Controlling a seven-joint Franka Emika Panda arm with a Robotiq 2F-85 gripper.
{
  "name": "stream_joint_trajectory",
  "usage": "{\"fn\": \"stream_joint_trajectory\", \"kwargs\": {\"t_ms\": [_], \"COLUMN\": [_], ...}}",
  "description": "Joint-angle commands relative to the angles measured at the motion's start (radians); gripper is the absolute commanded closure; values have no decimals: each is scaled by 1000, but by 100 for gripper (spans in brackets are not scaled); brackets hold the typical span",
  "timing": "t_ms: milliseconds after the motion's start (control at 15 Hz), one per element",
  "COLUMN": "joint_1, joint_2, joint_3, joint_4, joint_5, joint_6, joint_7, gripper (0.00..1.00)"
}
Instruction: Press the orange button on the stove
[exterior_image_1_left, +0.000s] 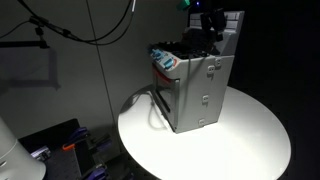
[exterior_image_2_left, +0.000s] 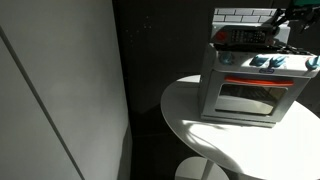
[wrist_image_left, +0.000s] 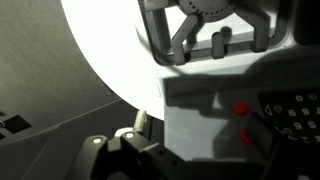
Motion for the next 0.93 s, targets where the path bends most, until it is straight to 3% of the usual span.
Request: {"fn": "stream_joint_trajectory", "kwargs": {"t_ms": [0,867], "joint_1": [-10,-15], "joint_2": [-51,-264], "joint_3": [5,40], "joint_4": [-26,-193], "joint_5": [39,151], "joint_6": [-54,-268], "joint_7": [-36,-193], "gripper": [0,0]}}
